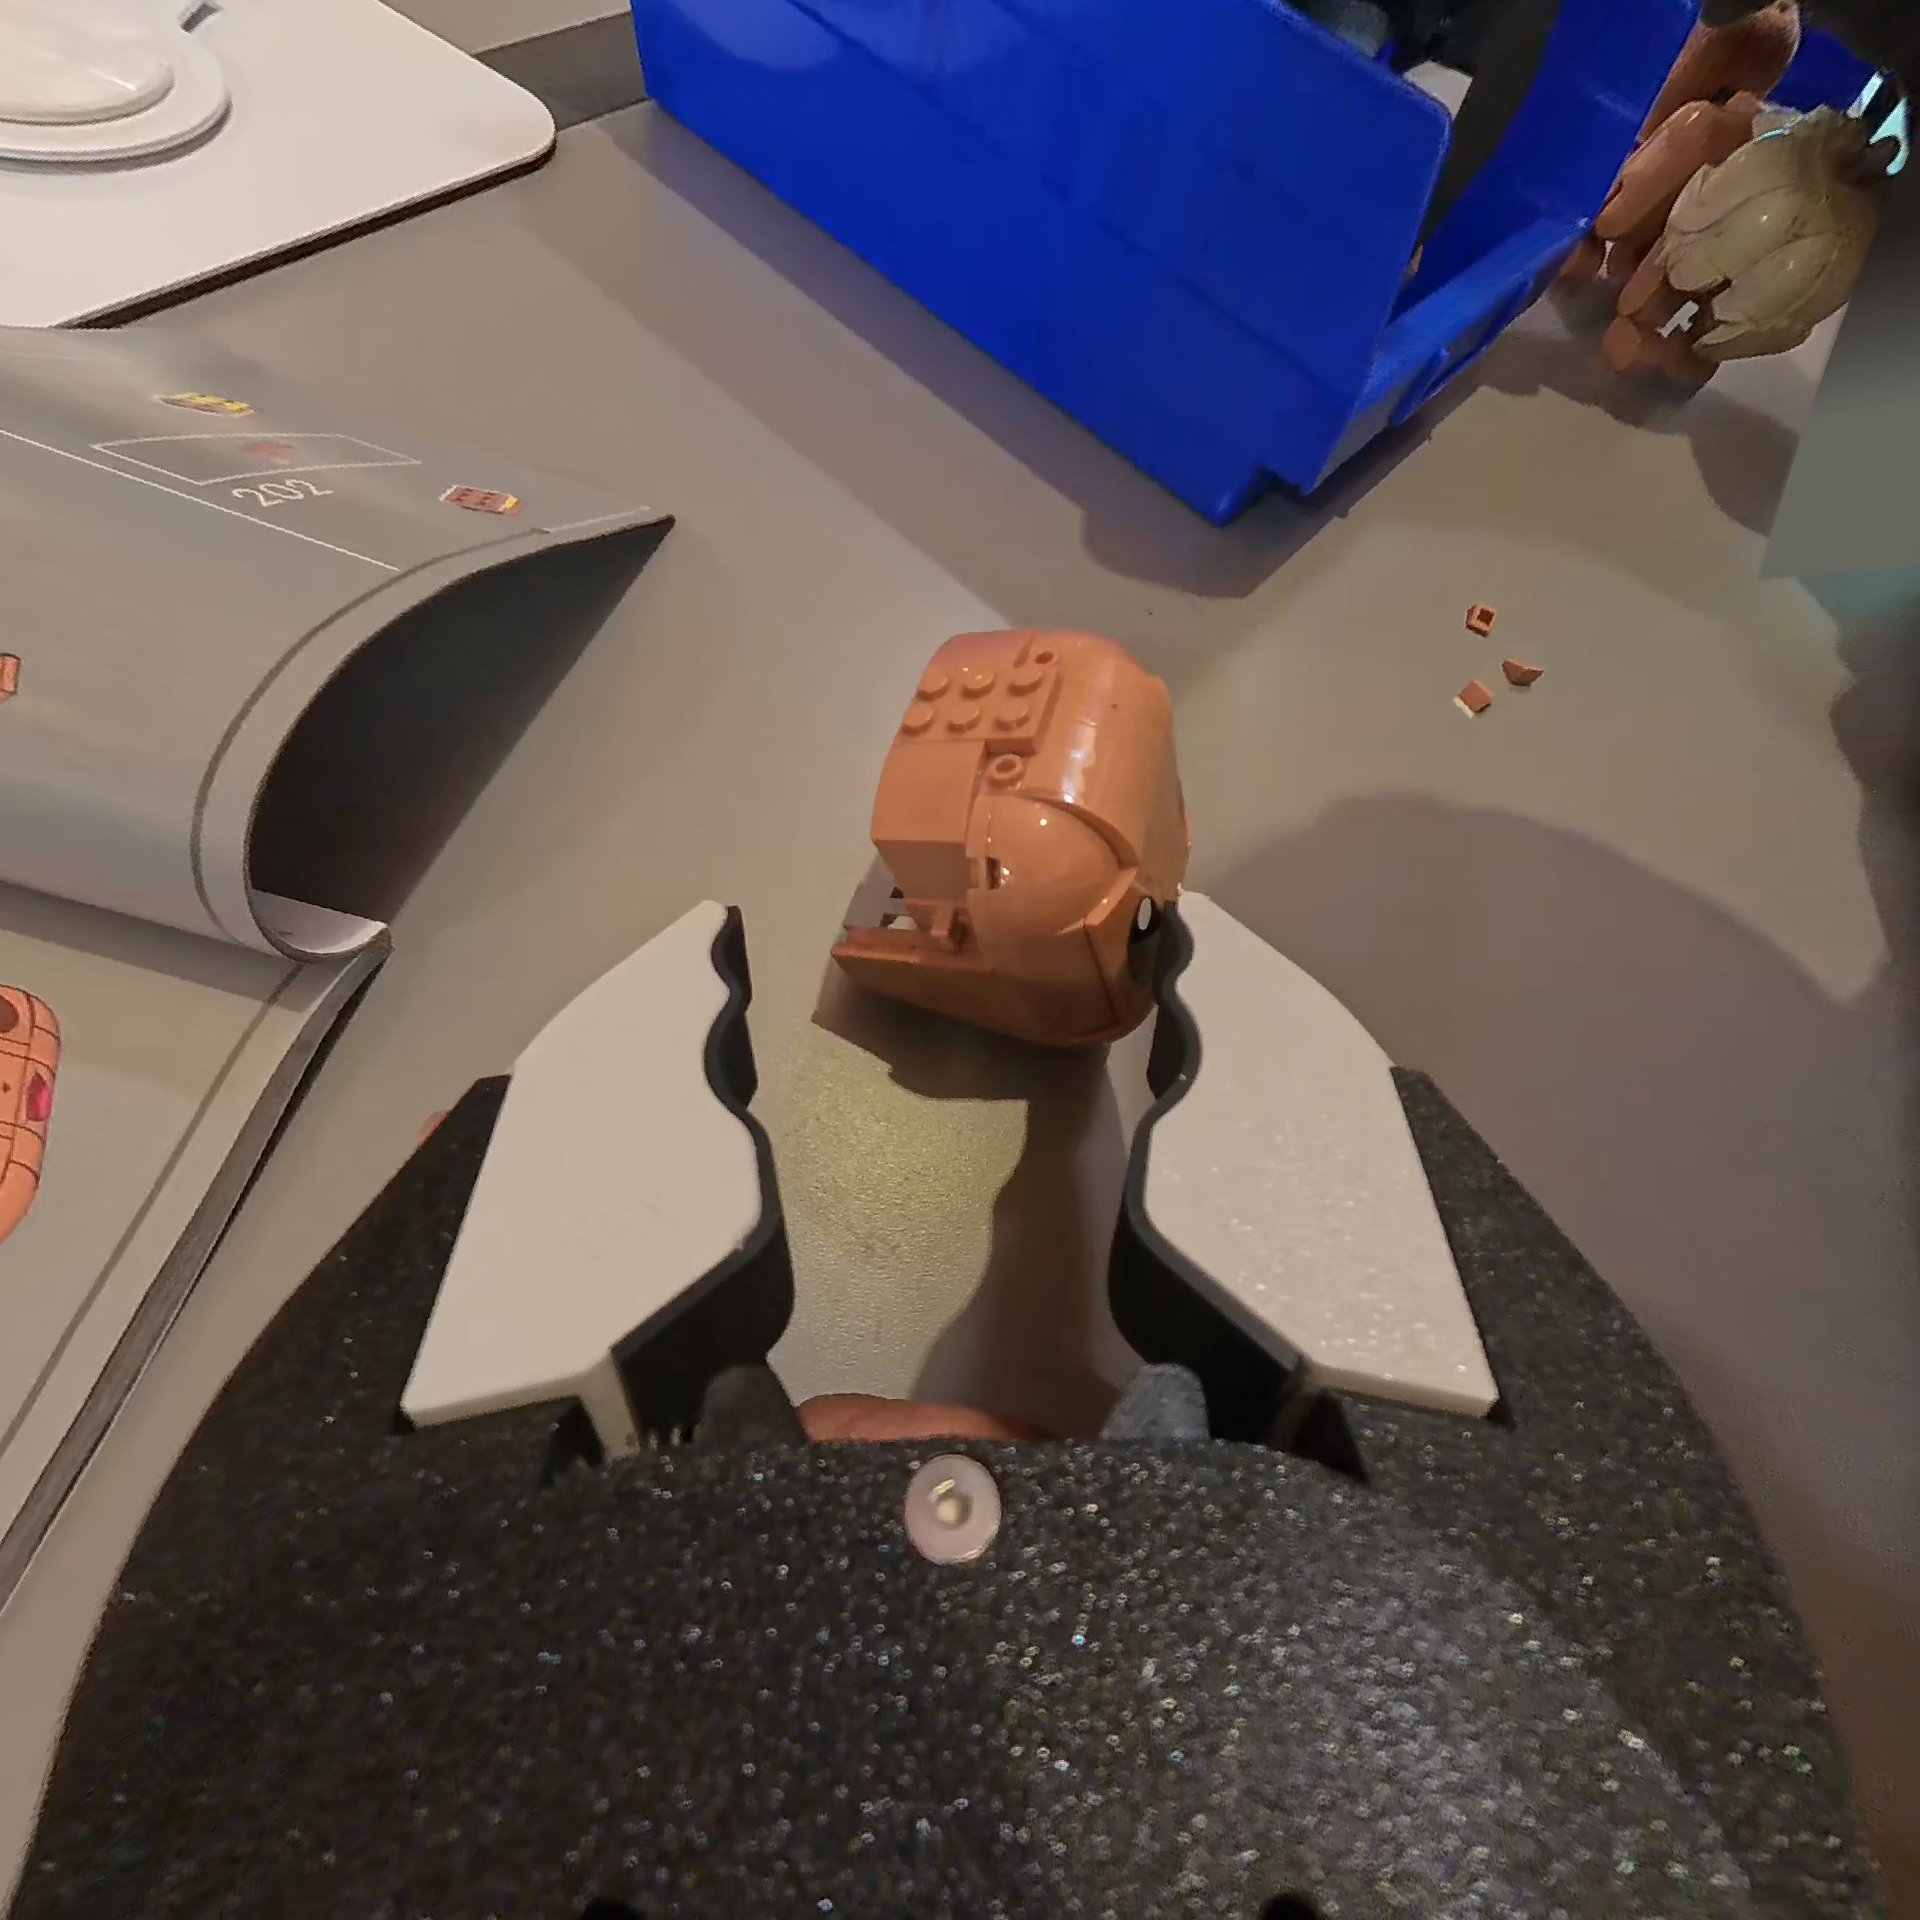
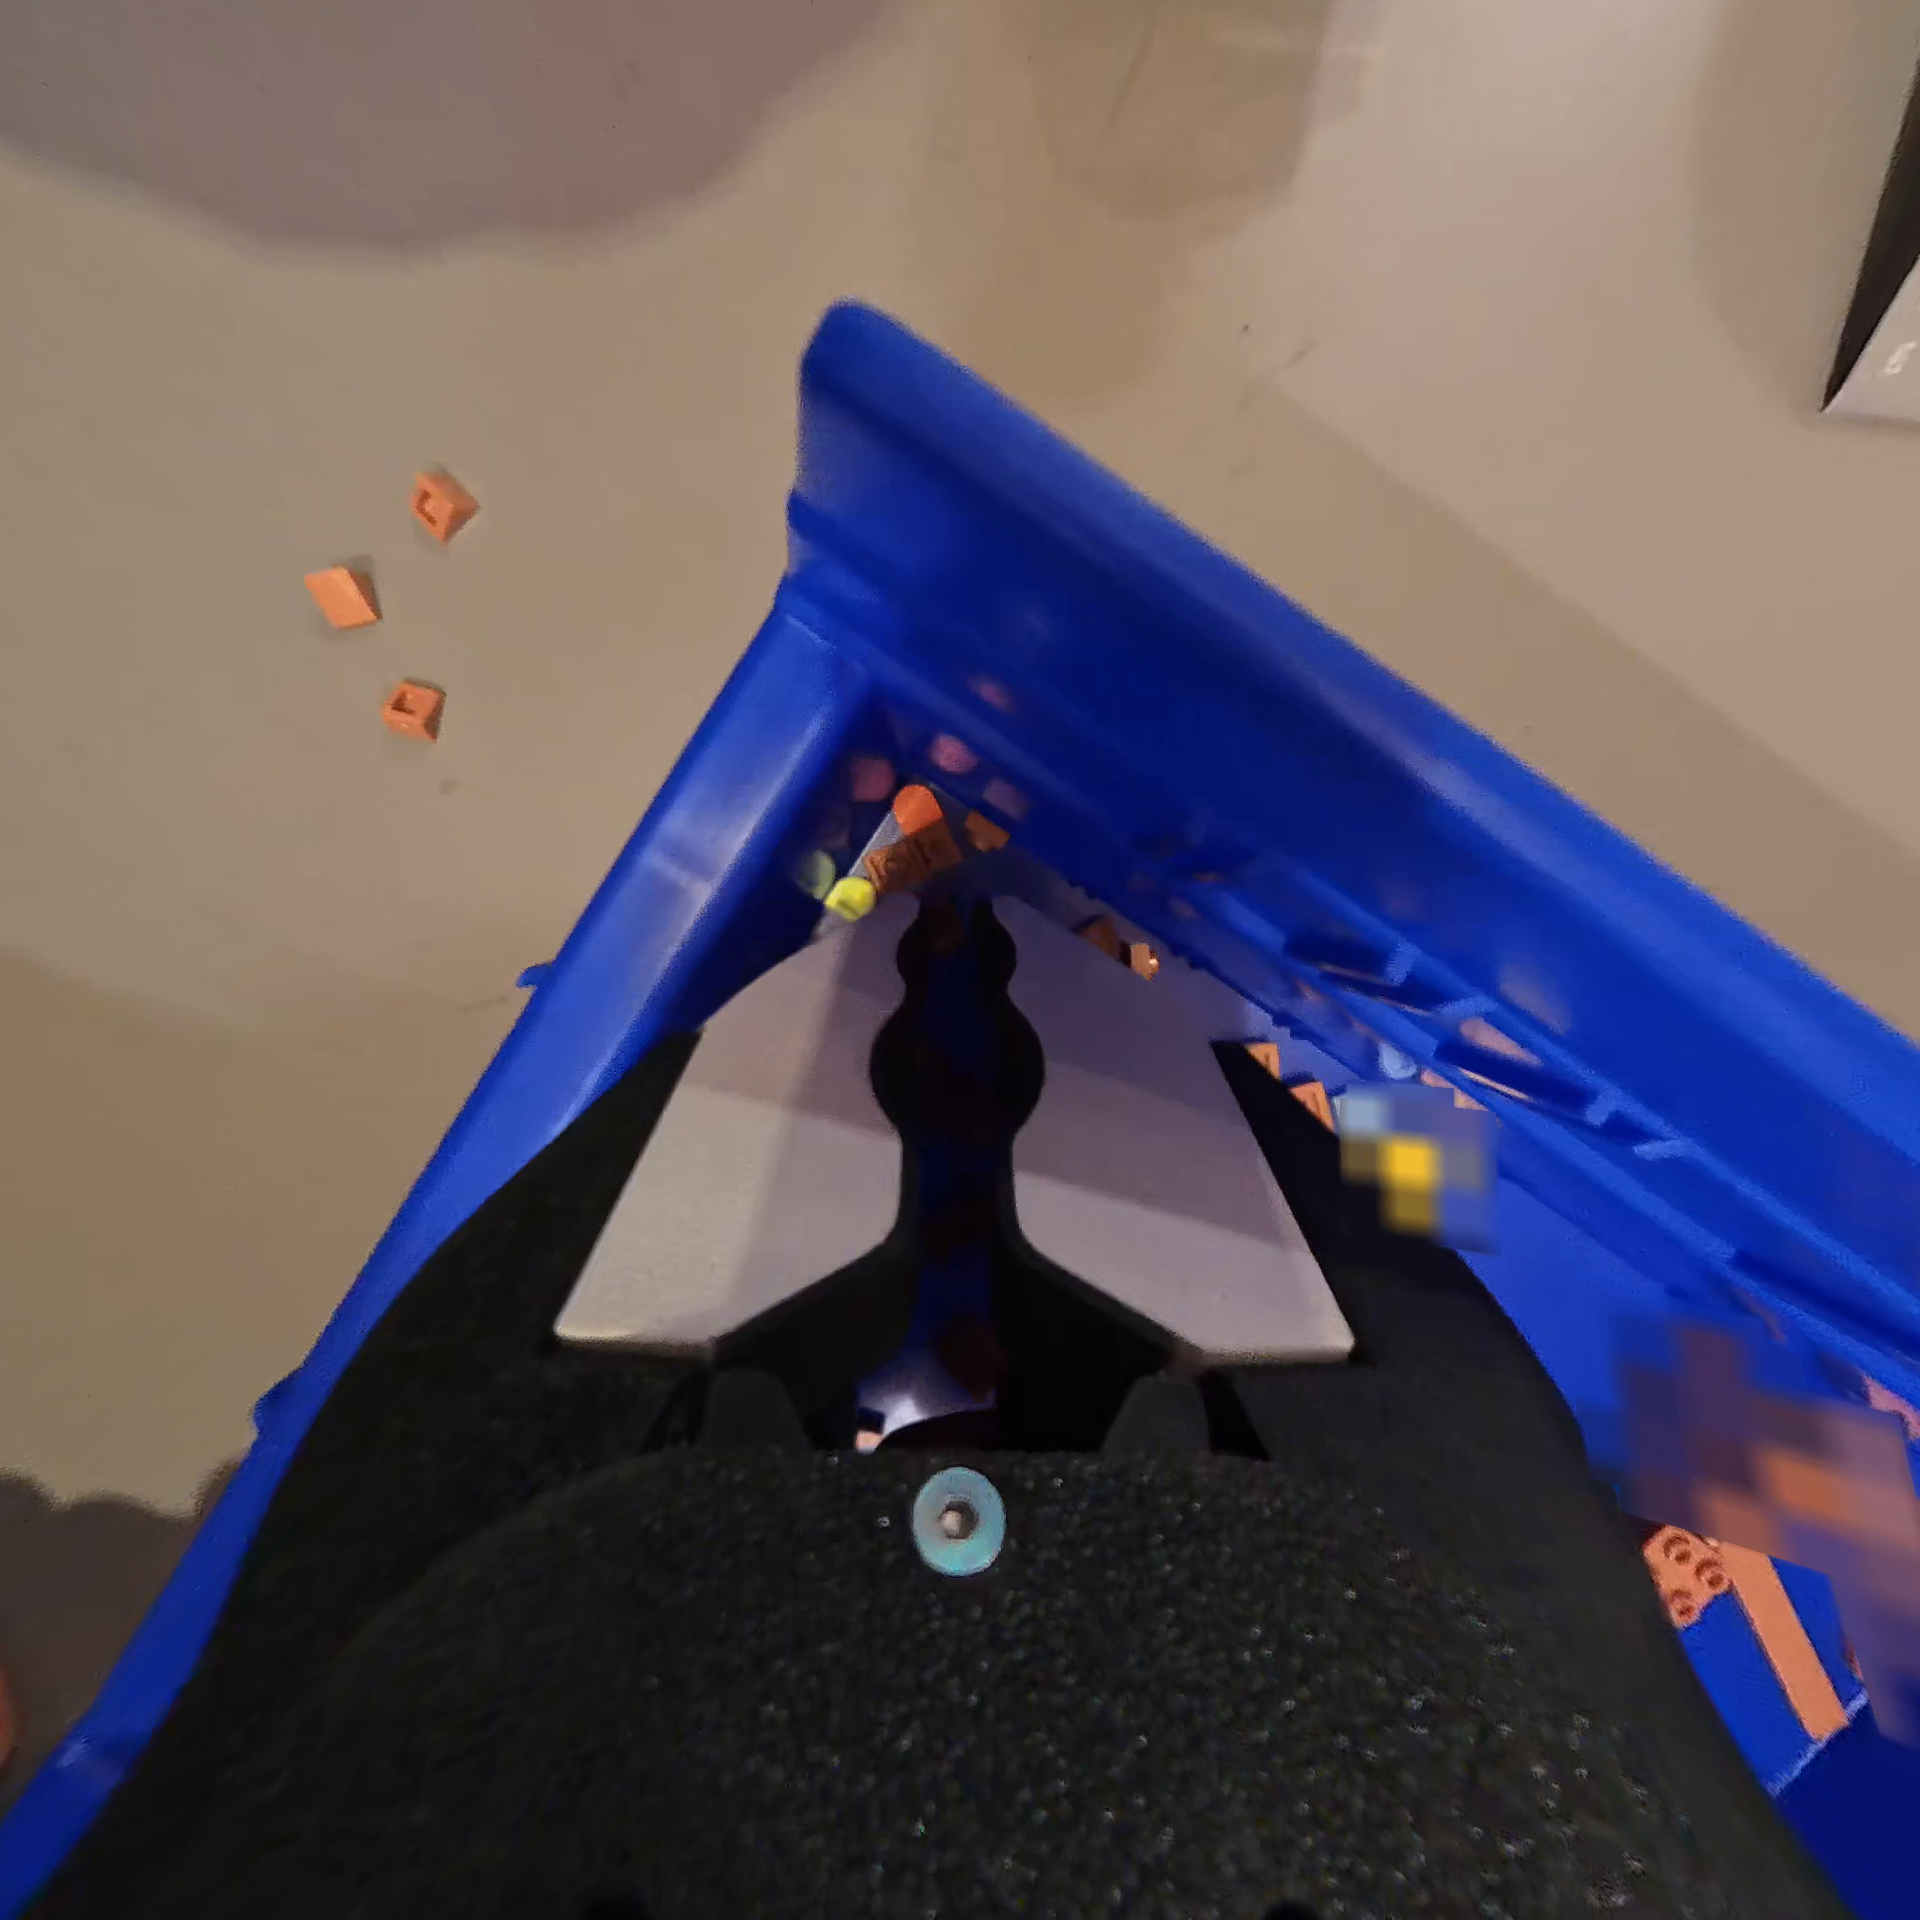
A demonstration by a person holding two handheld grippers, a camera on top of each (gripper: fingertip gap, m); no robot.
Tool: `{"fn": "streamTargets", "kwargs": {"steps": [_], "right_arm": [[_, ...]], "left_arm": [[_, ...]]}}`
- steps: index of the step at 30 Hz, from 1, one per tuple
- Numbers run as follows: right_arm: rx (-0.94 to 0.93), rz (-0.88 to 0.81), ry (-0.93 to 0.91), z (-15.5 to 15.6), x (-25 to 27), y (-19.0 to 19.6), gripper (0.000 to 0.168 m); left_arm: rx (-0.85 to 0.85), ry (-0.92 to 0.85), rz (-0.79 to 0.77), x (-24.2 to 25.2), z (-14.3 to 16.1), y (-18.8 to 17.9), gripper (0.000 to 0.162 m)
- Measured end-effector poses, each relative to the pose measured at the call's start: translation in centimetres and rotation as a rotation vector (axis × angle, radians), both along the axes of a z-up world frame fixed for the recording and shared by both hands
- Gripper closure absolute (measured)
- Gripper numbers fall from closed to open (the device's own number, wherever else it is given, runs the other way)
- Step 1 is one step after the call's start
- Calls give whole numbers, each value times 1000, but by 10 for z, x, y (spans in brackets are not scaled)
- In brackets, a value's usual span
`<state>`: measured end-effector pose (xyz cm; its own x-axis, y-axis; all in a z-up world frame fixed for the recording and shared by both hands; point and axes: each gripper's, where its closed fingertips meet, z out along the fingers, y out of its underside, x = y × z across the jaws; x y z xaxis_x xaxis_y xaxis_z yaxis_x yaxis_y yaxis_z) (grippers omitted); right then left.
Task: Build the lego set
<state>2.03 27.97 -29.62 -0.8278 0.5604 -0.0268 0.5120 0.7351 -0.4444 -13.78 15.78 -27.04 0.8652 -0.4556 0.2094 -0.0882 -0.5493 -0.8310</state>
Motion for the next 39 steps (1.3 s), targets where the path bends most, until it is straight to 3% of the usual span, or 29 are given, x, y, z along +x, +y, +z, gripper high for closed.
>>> {"fn": "streamTargets", "kwargs": {"steps": [26,33,37,39], "right_arm": [[99,-78,-17,1,3,11,164],[66,-284,162,61,8,1,168],[30,-357,300,93,19,-46,167],[-5,-394,362,94,20,-79,167]], "left_arm": [[12,15,-4,1,1,0,87],[59,33,-10,5,10,-2,87],[124,40,-19,10,27,-7,87],[157,40,-26,13,35,-11,87]]}}
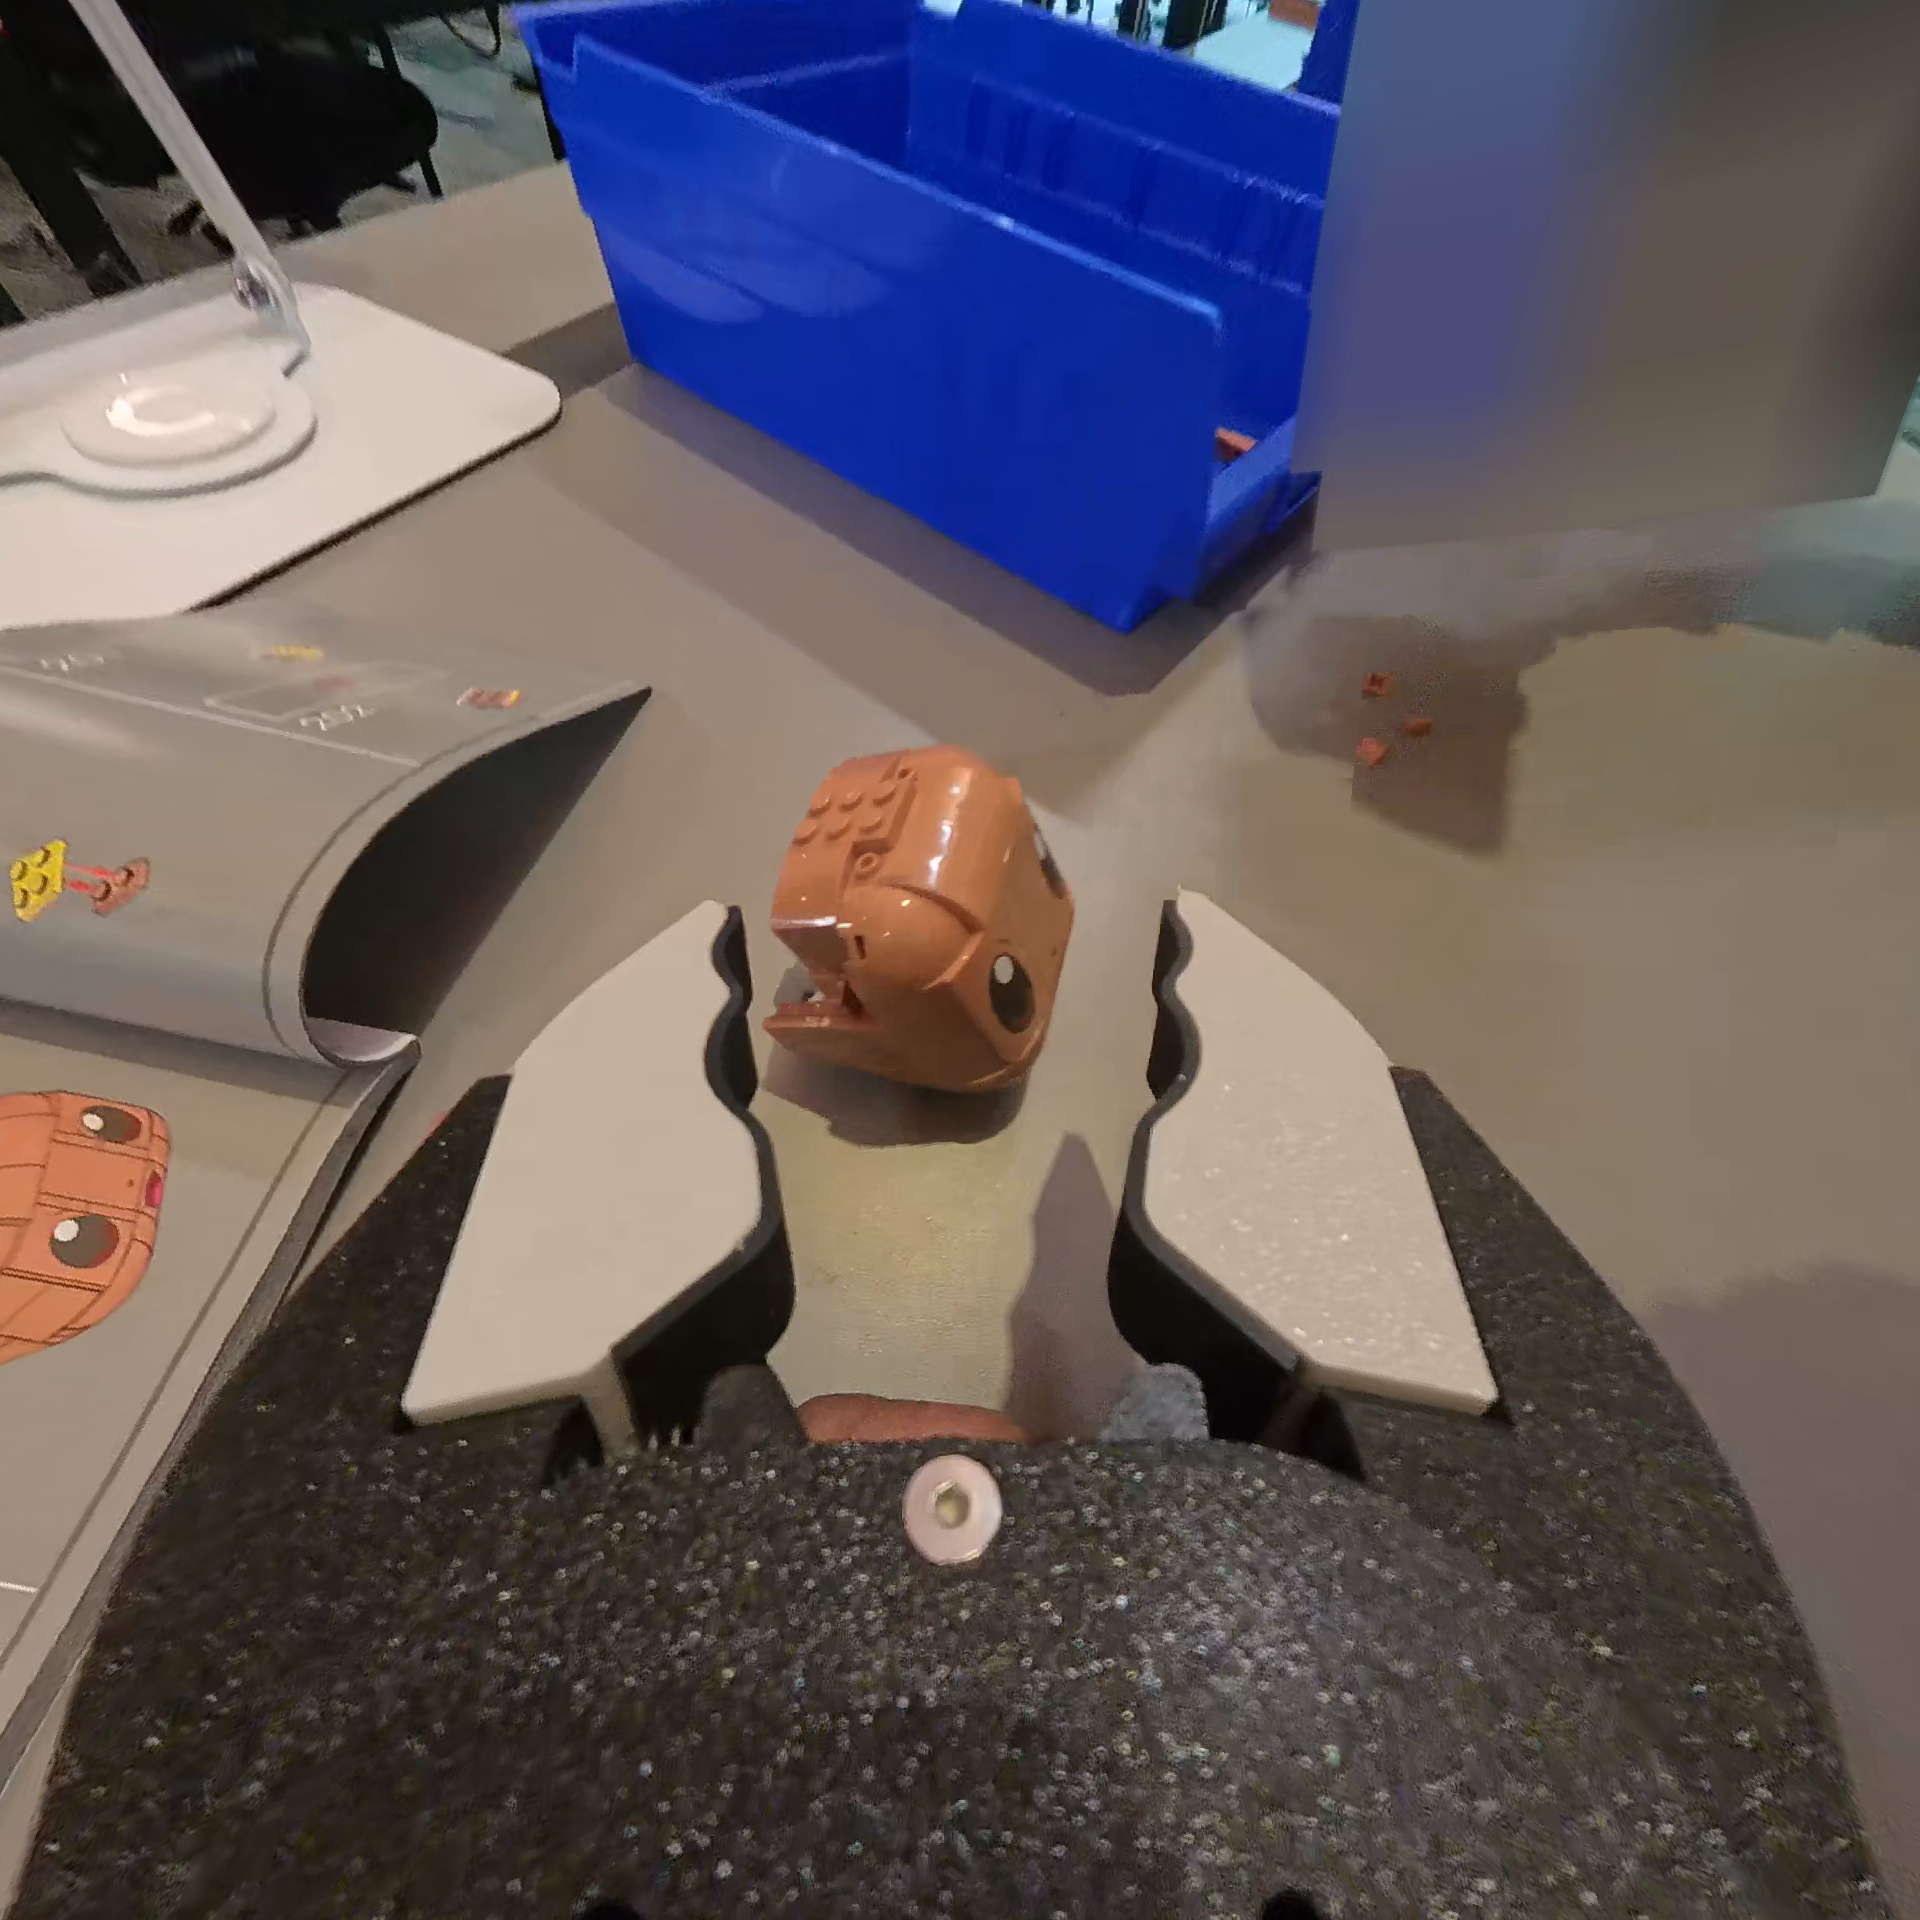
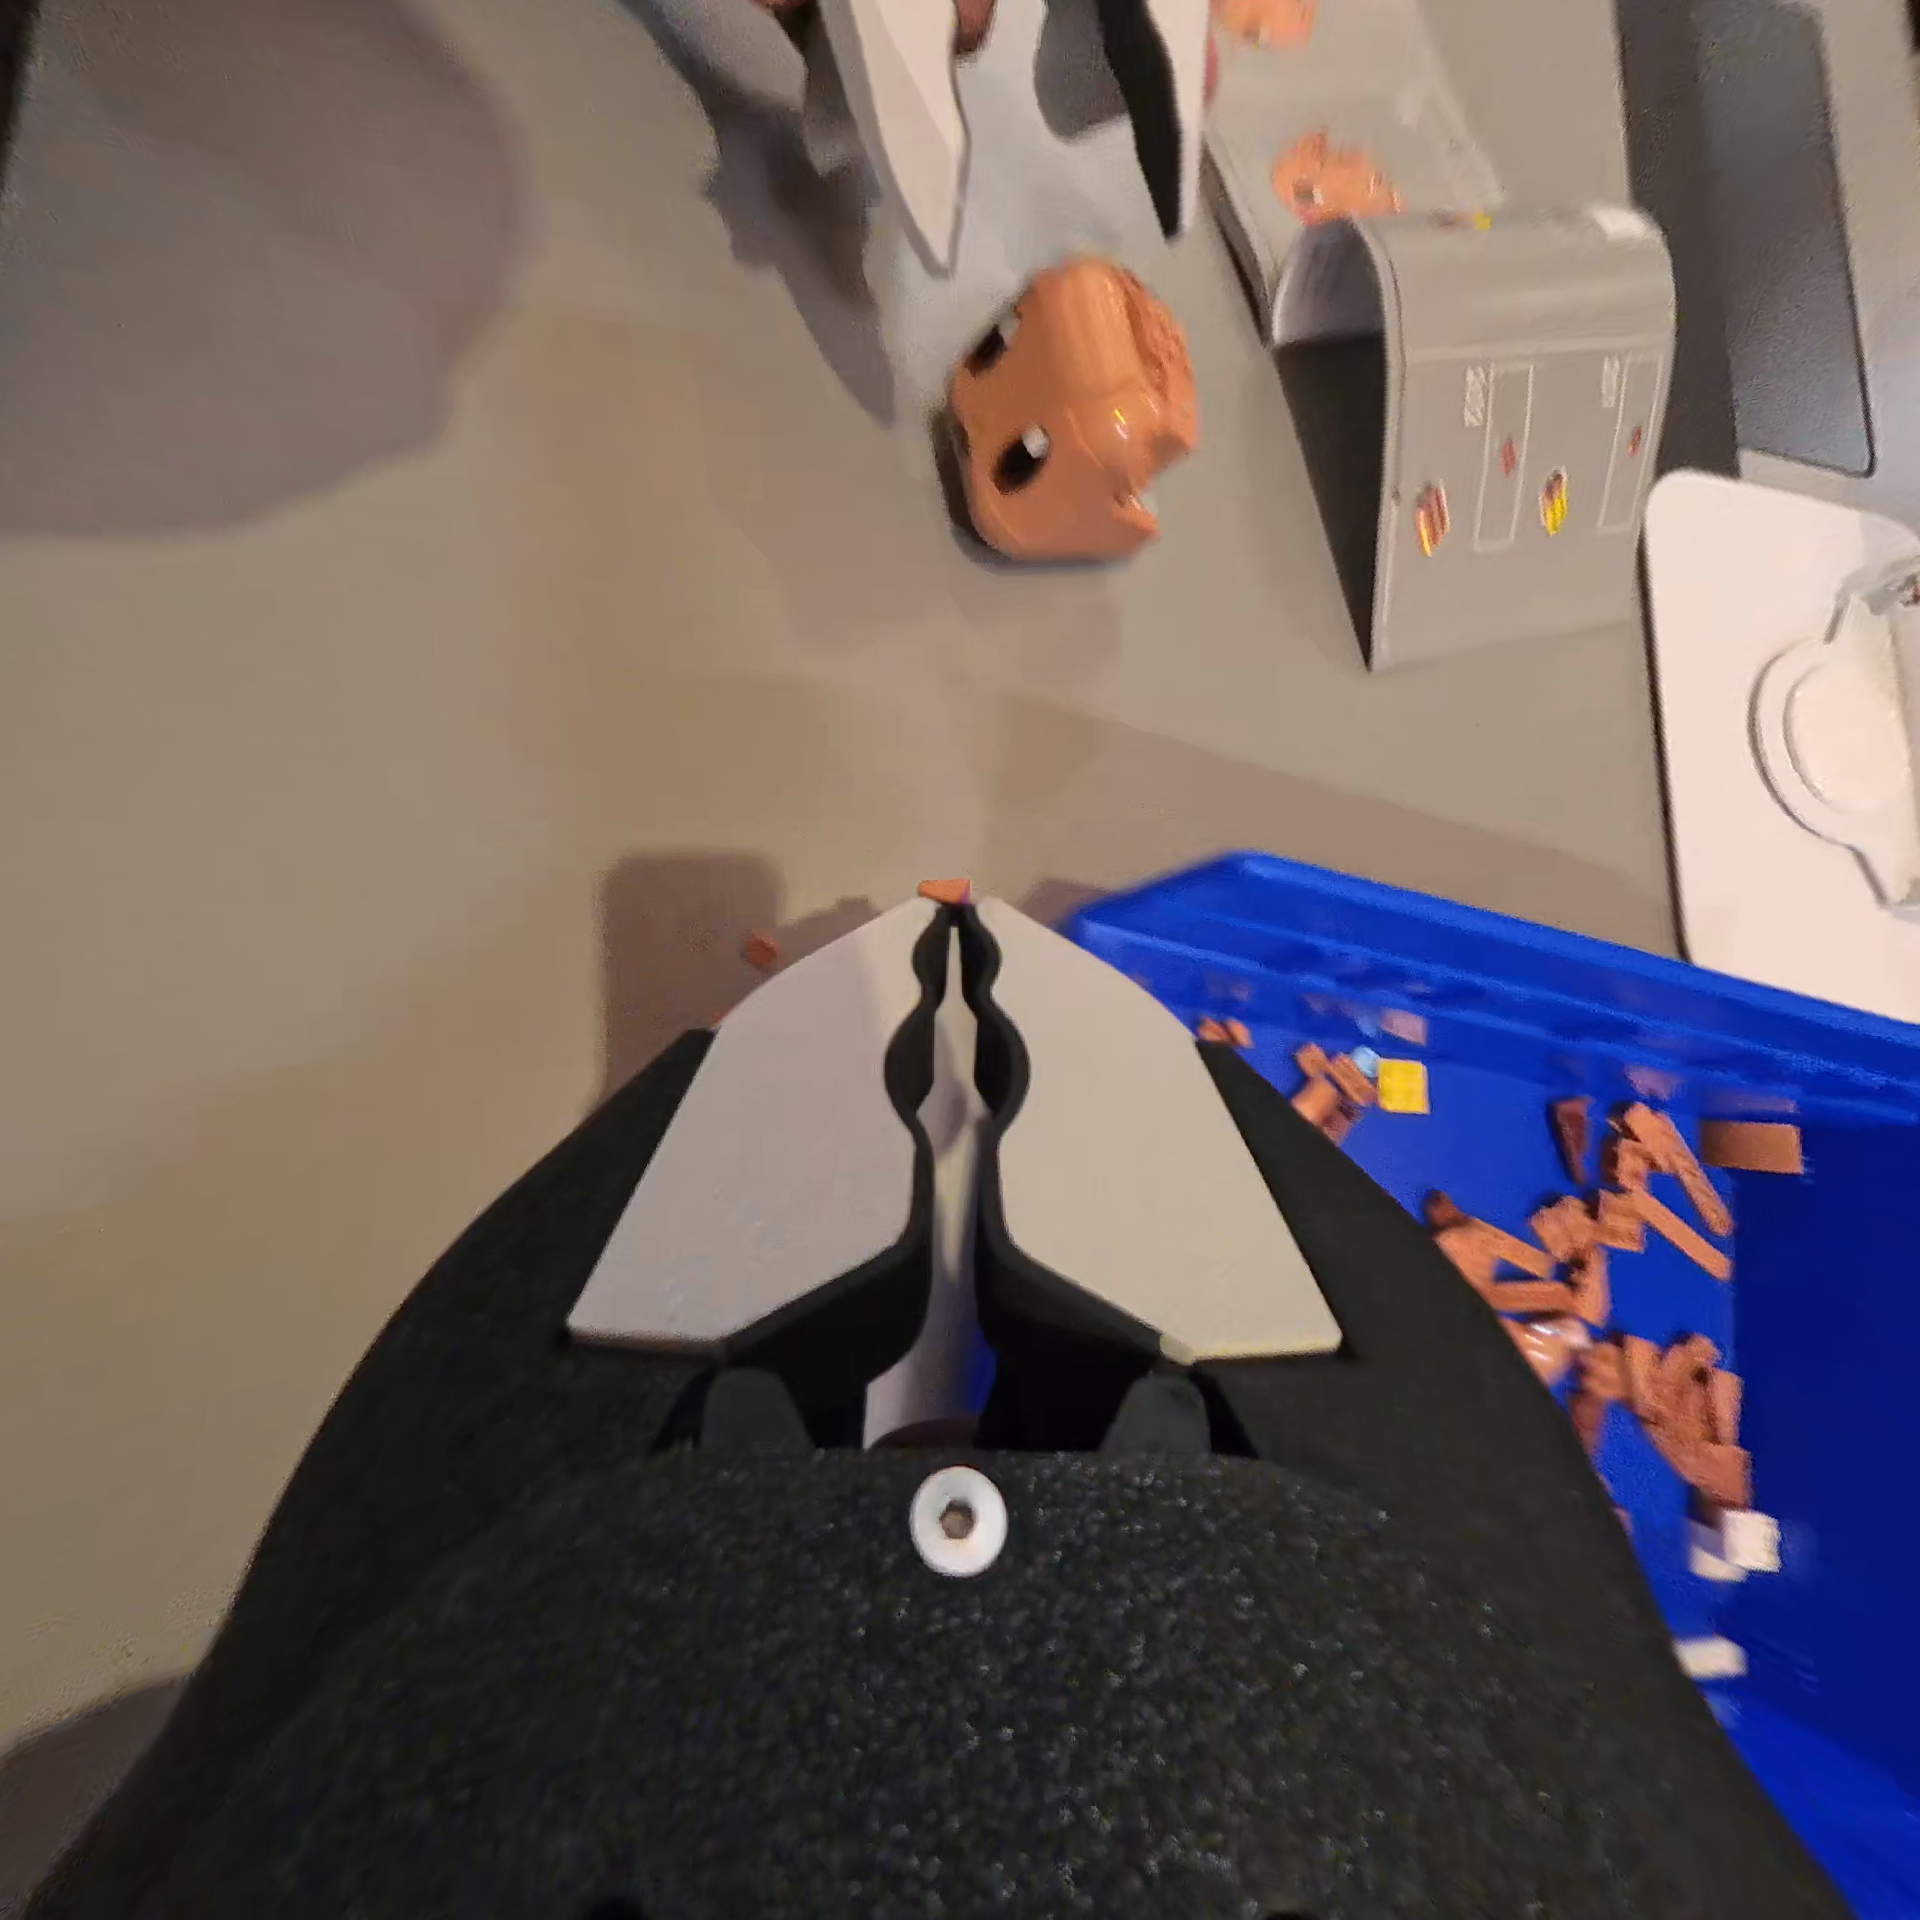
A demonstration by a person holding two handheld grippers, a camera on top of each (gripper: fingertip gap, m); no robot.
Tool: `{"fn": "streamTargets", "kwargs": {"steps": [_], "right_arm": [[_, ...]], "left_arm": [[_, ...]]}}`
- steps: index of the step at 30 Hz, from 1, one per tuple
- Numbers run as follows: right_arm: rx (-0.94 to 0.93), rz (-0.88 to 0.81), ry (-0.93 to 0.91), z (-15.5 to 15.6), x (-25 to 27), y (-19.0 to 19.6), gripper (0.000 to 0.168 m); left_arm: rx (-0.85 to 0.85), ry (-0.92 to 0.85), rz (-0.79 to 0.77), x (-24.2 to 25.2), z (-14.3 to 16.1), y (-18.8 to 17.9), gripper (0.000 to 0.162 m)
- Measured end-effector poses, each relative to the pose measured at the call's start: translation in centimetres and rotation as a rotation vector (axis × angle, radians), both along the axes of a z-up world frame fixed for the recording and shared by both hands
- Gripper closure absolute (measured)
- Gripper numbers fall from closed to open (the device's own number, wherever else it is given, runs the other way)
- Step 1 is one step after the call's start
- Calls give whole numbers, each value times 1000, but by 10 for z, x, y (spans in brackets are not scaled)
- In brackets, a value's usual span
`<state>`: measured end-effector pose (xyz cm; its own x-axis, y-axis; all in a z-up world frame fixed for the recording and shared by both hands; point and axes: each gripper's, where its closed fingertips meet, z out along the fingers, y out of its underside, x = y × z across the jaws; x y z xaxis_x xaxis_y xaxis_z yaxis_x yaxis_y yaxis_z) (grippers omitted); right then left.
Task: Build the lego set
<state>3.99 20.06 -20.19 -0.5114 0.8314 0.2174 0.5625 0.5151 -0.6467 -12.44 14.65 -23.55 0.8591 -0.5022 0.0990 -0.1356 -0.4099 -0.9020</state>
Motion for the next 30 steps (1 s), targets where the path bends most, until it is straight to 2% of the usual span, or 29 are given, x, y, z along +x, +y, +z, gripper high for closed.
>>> {"fn": "streamTargets", "kwargs": {"steps": [5,9,14,18,22,25,30], "right_arm": [[-52,-126,72,-48,-14,-58,167],[-65,-247,121,-72,-28,-73,167],[-123,-361,209,-65,-44,-79,165],[-155,-428,202,-68,-55,-80,151],[-237,-493,249,-58,-67,-82,139],[-429,-549,333,-41,-81,-87,125],[-891,-627,578,7,-105,-87,103]], "left_arm": [[39,1,-28,13,1,-13,87],[82,-2,-15,18,-3,-24,86],[232,-65,8,25,15,-40,83],[227,-97,45,27,17,-47,79],[203,-172,62,42,19,-58,82],[200,-214,74,60,20,-65,86],[192,-294,38,99,24,-73,89]]}}
